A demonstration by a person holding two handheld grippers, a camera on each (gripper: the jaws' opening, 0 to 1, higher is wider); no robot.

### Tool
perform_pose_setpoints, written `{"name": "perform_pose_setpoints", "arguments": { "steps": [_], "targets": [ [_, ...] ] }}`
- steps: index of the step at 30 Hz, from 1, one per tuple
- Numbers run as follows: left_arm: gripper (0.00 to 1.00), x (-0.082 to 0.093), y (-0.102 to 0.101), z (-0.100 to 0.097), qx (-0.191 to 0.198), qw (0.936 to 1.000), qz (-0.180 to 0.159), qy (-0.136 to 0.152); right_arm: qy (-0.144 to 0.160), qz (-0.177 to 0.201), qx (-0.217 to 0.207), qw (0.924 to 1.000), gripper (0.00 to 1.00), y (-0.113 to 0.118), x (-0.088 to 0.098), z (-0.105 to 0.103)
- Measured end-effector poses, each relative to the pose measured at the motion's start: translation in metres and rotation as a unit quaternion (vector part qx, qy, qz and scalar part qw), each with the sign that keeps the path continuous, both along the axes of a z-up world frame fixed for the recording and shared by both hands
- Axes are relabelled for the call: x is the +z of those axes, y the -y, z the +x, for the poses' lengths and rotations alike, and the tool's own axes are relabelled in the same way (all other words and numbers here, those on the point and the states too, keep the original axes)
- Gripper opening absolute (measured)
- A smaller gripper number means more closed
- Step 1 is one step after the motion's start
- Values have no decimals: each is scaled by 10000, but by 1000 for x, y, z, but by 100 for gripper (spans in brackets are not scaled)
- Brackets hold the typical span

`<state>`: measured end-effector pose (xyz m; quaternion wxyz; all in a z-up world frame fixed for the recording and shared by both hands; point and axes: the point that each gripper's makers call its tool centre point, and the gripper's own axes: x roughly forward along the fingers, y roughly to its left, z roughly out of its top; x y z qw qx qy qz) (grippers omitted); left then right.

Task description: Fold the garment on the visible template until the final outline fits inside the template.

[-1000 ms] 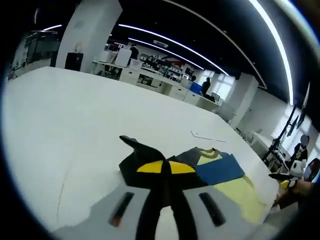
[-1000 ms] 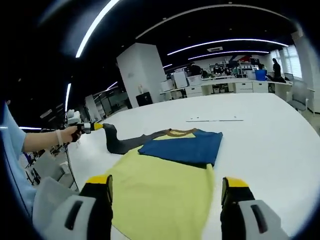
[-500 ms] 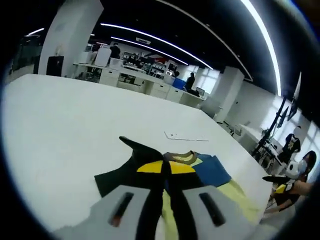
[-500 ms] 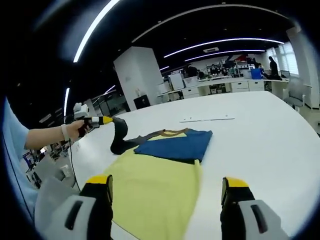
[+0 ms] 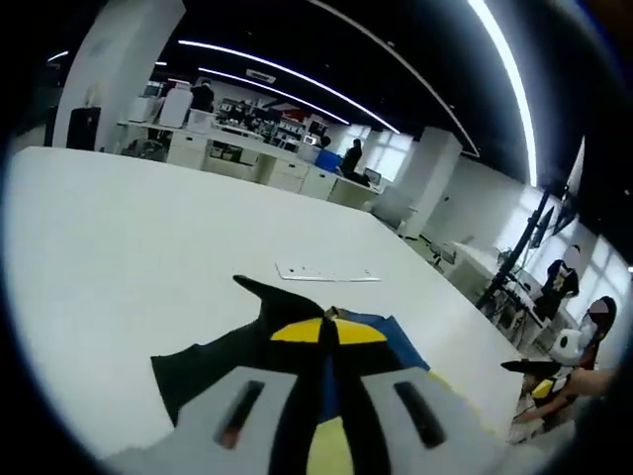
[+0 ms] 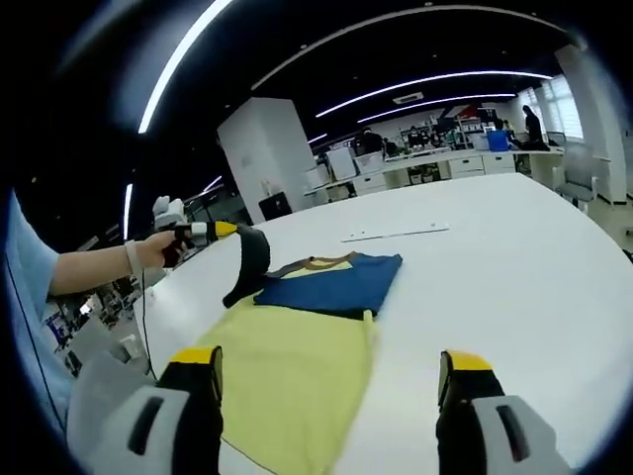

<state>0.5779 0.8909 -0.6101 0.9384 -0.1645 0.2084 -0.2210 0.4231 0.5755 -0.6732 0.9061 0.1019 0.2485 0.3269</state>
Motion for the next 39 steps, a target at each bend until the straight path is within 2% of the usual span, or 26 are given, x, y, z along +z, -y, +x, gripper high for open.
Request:
{"name": "perform_pose_setpoints", "arguments": {
  "steps": [16,18,22,27,34,39],
  "targets": [
    [0,-3,62,19,-449,9988,-210,52,-133,61,80,9999,91,-1,-14,5],
    [0,-4,72,20,-498,9981,-349,10,-163,71,83,9998,91,-1,-15,4],
    [0,-5,91,24,-632,9972,-405,58,-243,20,123,9996,91,1,-22,2],
    [0,-14,121,27,-831,9953,-502,21,-297,-5,91,9995,91,5,-25,1],
    [0,-28,150,27,-1030,9925,-655,-116,-344,-21,33,9994,91,9,-29,1],
    [0,-42,175,18,-1284,9893,-645,-265,-392,-15,7,9992,91,9,-33,0]
  ]
}}
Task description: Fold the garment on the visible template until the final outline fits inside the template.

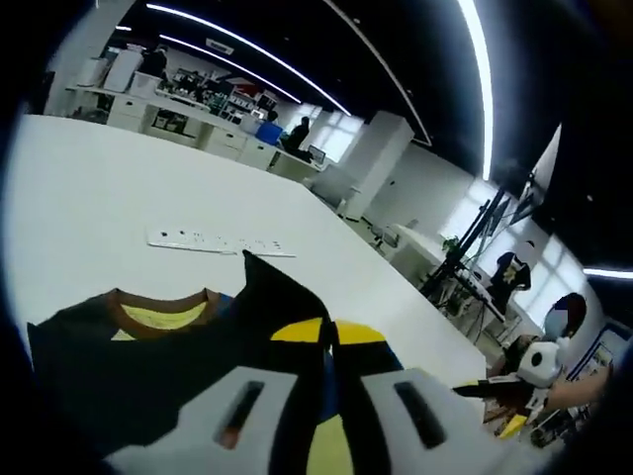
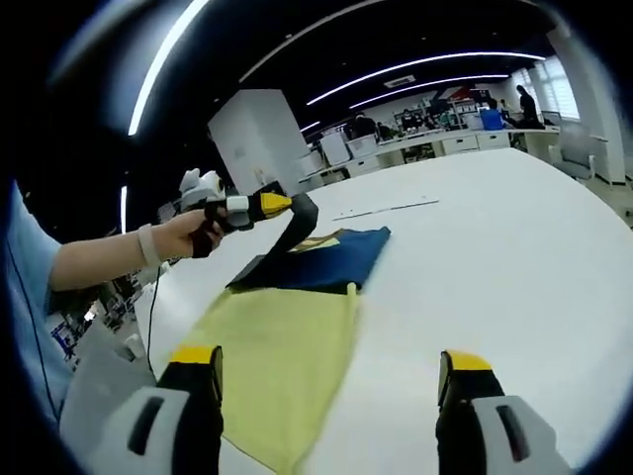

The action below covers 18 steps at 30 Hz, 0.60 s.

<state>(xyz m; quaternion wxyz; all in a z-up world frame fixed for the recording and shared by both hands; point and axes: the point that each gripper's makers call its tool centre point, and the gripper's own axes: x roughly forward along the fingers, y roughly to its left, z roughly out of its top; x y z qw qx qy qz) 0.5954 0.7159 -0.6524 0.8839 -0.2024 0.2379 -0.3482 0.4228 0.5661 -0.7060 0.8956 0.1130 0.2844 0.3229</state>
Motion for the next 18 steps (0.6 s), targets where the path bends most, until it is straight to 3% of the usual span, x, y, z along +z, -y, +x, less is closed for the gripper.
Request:
{"name": "perform_pose_setpoints", "arguments": {
  "steps": [9,18],
  "targets": [
    [0,-31,40,-24,-542,9981,212,-212,-54,34,-23,10000,91,-2,-3,-2],
    [0,-42,49,-32,-713,9965,289,-330,-98,50,-81,9999,90,3,-6,-5]
  ]
}}
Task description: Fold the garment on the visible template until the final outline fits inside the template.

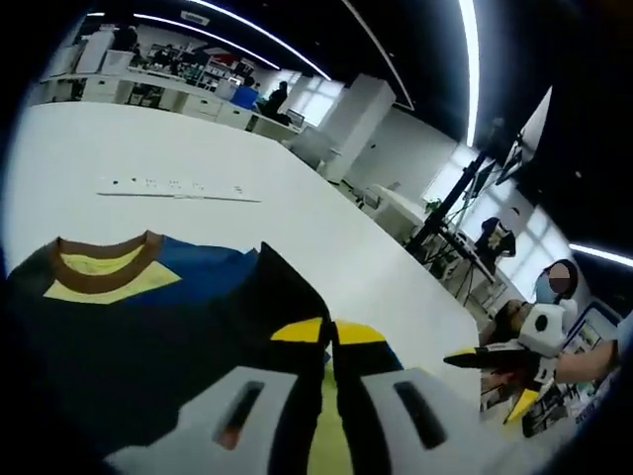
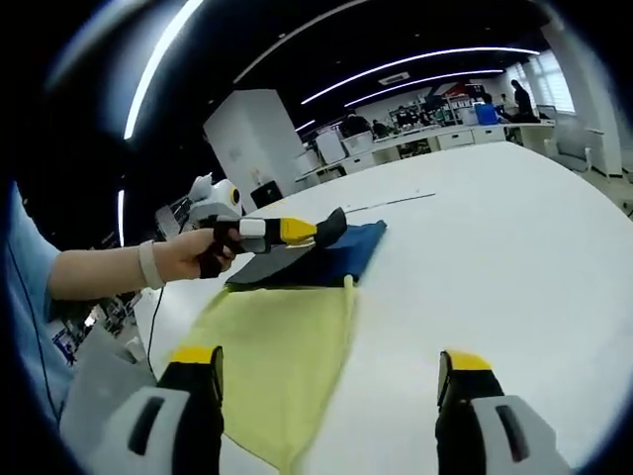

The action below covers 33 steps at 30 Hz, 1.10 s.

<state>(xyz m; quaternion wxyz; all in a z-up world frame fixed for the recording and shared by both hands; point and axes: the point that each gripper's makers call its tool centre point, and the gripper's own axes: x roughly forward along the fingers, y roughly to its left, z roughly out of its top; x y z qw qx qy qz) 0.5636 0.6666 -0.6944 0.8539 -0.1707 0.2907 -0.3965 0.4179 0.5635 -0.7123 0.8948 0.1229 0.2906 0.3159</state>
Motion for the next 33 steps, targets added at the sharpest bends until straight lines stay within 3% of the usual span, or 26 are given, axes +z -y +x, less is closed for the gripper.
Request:
{"name": "perform_pose_setpoints", "arguments": {
  "steps": [13,17,25,29,33],
  "targets": [
    [2,-5,1,-5,-209,9995,190,129,-10,26,-6,10000,90,0,0,1],
    [22,-1,0,-1,-161,9989,289,328,-8,33,16,10000,90,-3,1,1],
    [79,-11,-15,5,66,9951,872,467,-5,17,76,10000,90,-8,2,0],
    [94,-13,-21,4,74,9934,1033,491,33,-20,136,9999,91,-11,4,0],
    [99,-8,-28,3,86,9920,1105,598,89,-32,164,9998,91,-14,9,2]
  ]
}}
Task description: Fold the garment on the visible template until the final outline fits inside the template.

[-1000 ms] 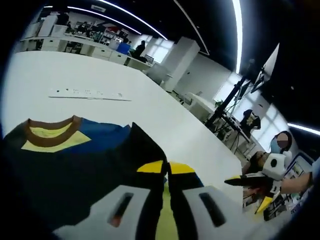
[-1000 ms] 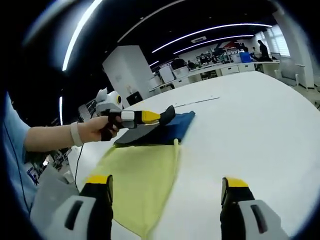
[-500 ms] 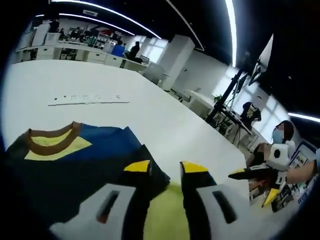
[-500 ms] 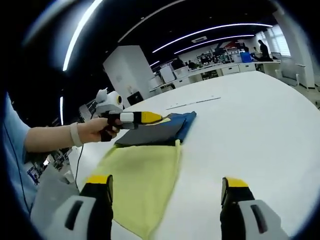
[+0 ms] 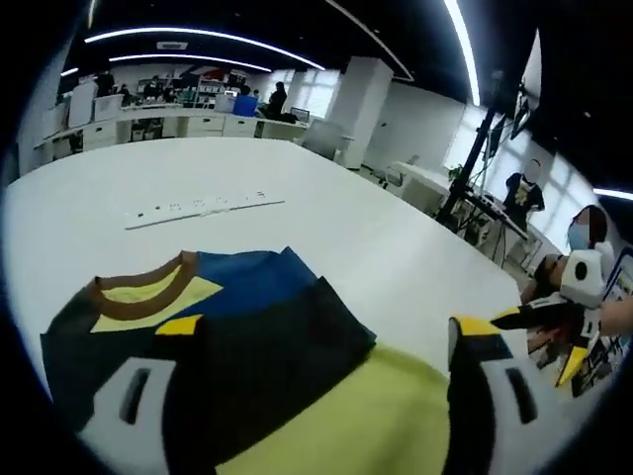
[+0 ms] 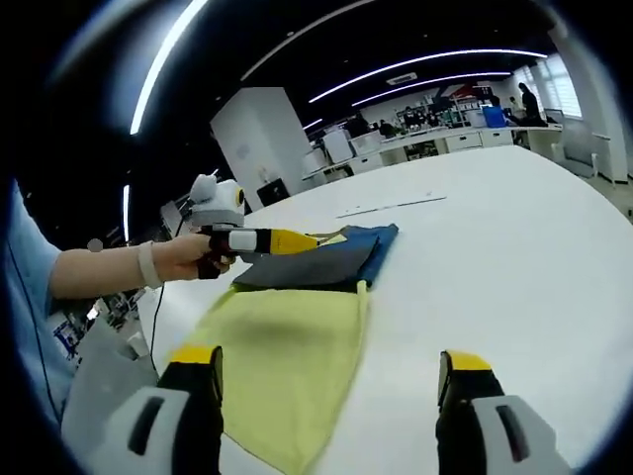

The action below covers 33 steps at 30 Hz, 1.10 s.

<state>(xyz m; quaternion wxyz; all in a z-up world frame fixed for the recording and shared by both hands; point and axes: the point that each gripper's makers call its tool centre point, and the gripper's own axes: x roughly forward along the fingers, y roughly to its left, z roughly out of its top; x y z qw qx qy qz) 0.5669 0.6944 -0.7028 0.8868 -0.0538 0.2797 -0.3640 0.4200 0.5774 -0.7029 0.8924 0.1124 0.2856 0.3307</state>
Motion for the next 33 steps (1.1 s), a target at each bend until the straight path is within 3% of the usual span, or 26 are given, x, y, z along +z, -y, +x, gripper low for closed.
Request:
{"name": "perform_pose_setpoints", "arguments": {
  "steps": [14,19,33],
  "targets": [
    [97,6,-39,-12,95,10000,7,18,118,-97,138,9998,91,-13,12,7],
    [96,9,-63,-26,119,9998,148,95,146,-162,193,9996,91,-17,16,7],
    [93,18,-120,-69,389,9991,105,148,312,-284,154,9990,91,-22,33,3]
  ]
}}
